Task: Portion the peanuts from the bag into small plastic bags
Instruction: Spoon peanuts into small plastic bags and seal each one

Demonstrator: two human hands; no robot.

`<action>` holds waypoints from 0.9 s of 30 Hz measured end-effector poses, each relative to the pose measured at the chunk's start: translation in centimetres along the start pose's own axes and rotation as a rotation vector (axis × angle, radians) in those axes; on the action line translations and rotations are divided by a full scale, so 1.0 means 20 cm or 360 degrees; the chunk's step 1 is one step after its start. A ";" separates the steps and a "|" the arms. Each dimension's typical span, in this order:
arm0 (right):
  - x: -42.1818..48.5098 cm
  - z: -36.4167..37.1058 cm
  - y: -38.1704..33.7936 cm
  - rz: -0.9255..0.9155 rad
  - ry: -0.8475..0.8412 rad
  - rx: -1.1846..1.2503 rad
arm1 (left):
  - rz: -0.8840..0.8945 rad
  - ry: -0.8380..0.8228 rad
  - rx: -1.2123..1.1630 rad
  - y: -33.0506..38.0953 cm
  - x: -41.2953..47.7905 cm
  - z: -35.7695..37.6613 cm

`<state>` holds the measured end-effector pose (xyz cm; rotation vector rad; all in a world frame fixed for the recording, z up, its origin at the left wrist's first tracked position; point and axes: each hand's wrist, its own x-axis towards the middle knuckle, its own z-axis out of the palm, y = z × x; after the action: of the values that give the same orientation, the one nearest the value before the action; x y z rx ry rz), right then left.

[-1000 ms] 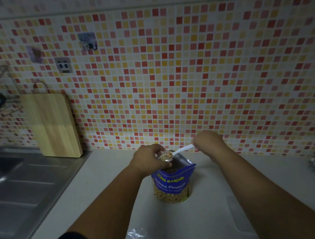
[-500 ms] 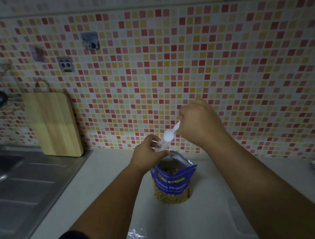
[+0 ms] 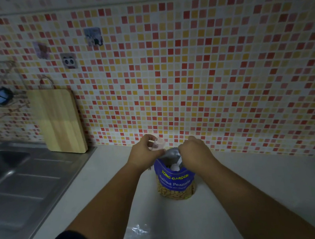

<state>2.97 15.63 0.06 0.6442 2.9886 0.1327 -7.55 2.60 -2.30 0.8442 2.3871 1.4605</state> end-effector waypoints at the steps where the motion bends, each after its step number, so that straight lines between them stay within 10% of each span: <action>1: 0.01 0.01 -0.01 0.0057 -0.0056 0.0033 | -0.0017 -0.0017 0.0027 -0.01 0.00 0.00; 27: 0.12 0.12 0.16 0.0678 -0.0190 0.0963 | -0.0048 -0.0114 0.0086 -0.04 -0.01 0.02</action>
<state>2.35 19.67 -2.12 1.2792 2.7076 -0.7791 -7.50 2.53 -3.26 0.8543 2.3858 1.3370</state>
